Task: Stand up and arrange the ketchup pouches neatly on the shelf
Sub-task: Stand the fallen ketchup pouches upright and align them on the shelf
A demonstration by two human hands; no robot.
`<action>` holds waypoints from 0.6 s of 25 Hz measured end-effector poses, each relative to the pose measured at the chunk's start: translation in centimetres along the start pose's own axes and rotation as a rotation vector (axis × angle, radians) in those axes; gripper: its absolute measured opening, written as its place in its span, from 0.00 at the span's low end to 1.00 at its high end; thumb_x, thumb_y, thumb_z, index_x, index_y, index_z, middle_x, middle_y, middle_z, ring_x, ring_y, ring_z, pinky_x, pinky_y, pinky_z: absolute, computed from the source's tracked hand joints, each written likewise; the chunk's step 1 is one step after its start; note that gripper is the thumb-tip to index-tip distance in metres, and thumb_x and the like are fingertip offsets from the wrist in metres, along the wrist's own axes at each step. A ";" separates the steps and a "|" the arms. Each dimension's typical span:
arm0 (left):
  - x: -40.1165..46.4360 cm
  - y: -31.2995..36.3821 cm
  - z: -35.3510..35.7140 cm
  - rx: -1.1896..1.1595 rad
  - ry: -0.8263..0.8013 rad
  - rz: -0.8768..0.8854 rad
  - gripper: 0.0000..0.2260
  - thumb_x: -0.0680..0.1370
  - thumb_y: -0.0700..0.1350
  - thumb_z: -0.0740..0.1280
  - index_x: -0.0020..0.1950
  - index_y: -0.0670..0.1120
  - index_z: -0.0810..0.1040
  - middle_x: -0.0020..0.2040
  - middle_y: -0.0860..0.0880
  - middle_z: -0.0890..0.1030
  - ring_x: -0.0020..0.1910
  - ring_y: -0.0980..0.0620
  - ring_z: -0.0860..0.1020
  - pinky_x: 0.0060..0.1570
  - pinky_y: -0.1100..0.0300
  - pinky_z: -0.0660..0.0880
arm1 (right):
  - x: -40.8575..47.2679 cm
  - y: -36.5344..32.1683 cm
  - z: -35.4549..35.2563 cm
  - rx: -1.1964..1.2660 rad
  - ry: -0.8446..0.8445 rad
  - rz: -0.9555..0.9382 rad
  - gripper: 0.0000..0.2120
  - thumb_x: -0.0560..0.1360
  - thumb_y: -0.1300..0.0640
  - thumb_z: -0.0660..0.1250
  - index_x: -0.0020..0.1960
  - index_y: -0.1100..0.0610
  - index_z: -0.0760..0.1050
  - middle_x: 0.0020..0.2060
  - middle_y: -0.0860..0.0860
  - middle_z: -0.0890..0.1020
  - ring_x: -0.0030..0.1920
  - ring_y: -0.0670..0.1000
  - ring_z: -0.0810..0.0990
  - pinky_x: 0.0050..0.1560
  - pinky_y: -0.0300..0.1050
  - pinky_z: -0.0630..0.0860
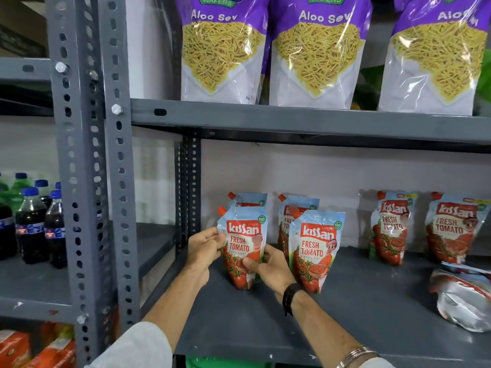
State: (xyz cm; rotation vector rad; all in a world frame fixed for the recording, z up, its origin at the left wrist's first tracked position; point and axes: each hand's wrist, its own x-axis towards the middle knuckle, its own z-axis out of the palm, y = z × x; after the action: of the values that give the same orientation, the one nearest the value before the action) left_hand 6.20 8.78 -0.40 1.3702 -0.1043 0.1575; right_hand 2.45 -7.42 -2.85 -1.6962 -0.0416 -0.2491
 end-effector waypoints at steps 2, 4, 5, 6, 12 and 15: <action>0.0 -0.2 -0.6 0.010 -0.039 -0.002 0.07 0.81 0.37 0.67 0.54 0.44 0.85 0.49 0.49 0.88 0.45 0.57 0.86 0.40 0.64 0.81 | 0.1 0.1 -0.1 0.010 -0.008 0.003 0.15 0.74 0.62 0.75 0.59 0.51 0.79 0.54 0.47 0.86 0.57 0.48 0.84 0.61 0.50 0.80; -0.2 -0.5 -1.6 0.118 -0.118 -0.021 0.06 0.81 0.39 0.68 0.54 0.46 0.84 0.52 0.48 0.88 0.52 0.54 0.85 0.51 0.57 0.81 | -0.1 0.3 -0.3 0.006 -0.031 0.013 0.16 0.73 0.61 0.76 0.58 0.51 0.79 0.52 0.46 0.86 0.55 0.46 0.84 0.60 0.48 0.80; -0.4 -0.9 -2.2 0.225 -0.156 -0.032 0.06 0.80 0.38 0.69 0.53 0.47 0.84 0.52 0.47 0.88 0.54 0.52 0.84 0.54 0.55 0.81 | -0.4 0.4 -0.5 -0.021 -0.041 0.017 0.17 0.72 0.61 0.77 0.58 0.52 0.79 0.52 0.46 0.86 0.54 0.45 0.84 0.59 0.47 0.80; -0.4 -1.3 -2.6 0.350 -0.183 -0.036 0.07 0.79 0.37 0.69 0.53 0.47 0.84 0.51 0.46 0.88 0.54 0.51 0.84 0.55 0.54 0.82 | -0.6 0.5 -0.7 -0.075 -0.043 0.020 0.18 0.72 0.61 0.78 0.59 0.53 0.79 0.52 0.46 0.86 0.53 0.44 0.83 0.59 0.46 0.79; -0.5 -2.1 -2.4 0.759 -0.247 0.018 0.13 0.74 0.33 0.70 0.56 0.45 0.81 0.49 0.48 0.86 0.53 0.47 0.83 0.58 0.52 0.80 | -1.1 0.9 -2.1 -0.350 0.095 0.002 0.13 0.72 0.68 0.74 0.55 0.61 0.81 0.46 0.52 0.84 0.48 0.51 0.82 0.50 0.42 0.81; -0.6 -2.7 -1.4 0.999 -0.164 0.112 0.14 0.76 0.39 0.68 0.60 0.51 0.79 0.52 0.51 0.85 0.56 0.48 0.80 0.64 0.47 0.75 | -1.1 1.0 -1.7 -0.441 0.190 -0.026 0.10 0.74 0.72 0.67 0.49 0.61 0.81 0.40 0.50 0.83 0.42 0.49 0.81 0.42 0.35 0.78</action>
State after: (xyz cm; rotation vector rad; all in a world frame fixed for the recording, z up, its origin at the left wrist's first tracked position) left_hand 6.07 9.55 -3.42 2.3761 -0.2622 0.2013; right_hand 1.26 -9.10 -3.81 -2.1017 0.1427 -0.4635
